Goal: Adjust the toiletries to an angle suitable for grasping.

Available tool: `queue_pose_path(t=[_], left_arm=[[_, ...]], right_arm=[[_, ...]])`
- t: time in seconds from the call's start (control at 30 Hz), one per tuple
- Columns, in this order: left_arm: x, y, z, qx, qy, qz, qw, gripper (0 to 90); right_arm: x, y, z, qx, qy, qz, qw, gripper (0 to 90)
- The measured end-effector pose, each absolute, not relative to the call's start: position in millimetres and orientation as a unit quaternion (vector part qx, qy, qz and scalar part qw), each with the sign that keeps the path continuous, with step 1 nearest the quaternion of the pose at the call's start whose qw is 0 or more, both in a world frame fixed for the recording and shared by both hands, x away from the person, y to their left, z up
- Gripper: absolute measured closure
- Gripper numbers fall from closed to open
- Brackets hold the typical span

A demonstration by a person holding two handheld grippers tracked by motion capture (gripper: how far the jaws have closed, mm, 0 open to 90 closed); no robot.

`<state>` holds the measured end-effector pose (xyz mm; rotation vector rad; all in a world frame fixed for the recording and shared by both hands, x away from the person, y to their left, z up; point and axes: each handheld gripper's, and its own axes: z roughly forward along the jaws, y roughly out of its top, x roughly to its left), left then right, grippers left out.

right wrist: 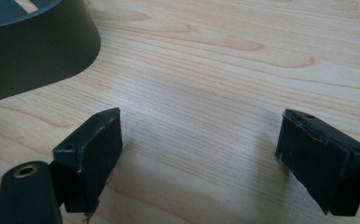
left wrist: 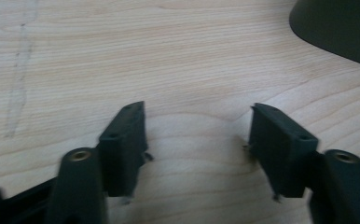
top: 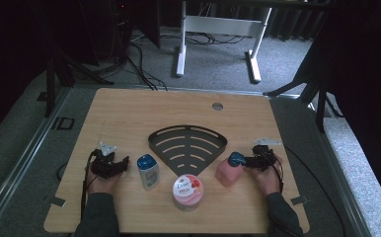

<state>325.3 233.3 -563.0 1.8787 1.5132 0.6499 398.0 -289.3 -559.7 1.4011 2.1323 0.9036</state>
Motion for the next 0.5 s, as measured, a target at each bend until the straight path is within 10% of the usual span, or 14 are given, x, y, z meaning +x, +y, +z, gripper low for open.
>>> queue_pose_path(t=[0.5], left_arm=[[309.4, 235.3, -551.0, 0.725, 0.566, 0.227, 0.319, 65.5]], right_arm=[[390.7, -290.5, -557.4, 0.503, 0.772, 0.323, 0.214, 24.2]])
